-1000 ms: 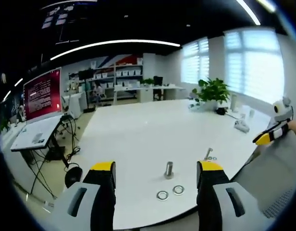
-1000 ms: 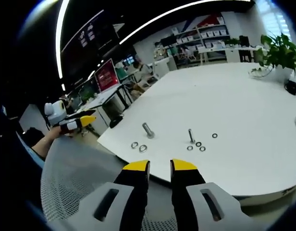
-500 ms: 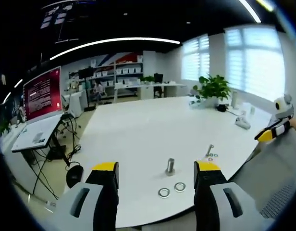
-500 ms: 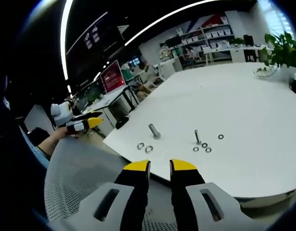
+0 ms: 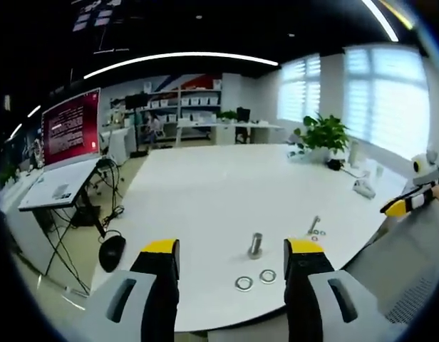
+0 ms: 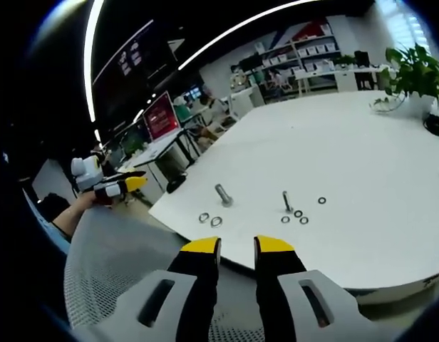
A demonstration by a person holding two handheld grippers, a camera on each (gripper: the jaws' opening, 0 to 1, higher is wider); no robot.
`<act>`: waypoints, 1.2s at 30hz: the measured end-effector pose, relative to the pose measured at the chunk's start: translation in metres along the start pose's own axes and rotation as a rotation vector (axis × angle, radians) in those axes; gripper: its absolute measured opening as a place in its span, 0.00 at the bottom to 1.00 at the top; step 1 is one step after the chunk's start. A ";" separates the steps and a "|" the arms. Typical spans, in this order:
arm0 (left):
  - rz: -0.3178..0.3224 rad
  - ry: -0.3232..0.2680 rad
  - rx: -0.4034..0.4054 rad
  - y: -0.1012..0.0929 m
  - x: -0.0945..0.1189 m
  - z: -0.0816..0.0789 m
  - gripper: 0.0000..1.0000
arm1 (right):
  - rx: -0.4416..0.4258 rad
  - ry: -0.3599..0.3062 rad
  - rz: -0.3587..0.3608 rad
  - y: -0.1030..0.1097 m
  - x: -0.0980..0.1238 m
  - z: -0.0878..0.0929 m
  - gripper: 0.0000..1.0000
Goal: Place the washer onto the threaded stud by aligning its center hole with the stud, sliding it down to the base, and recovering from edge contact or off-axis alignment until the washer reaches the visible bottom stop.
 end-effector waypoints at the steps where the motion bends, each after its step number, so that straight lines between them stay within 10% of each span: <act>1: 0.001 0.005 0.001 0.000 0.000 0.000 0.58 | 0.008 0.010 -0.009 0.001 -0.001 0.001 0.21; 36: 0.050 0.050 -0.038 -0.010 -0.001 0.003 0.53 | -0.004 0.061 -0.043 0.007 -0.002 0.008 0.21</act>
Point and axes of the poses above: the point that each gripper's makers call its tool centre point, and the gripper's own axes: x roughly backward along the fingers, y roughly to its left, z roughly out of its underside, the point moved 4 cm from there along x, roughly backward along the fingers, and after that the axes turned 10 degrees about y, right-handed, at the moved point
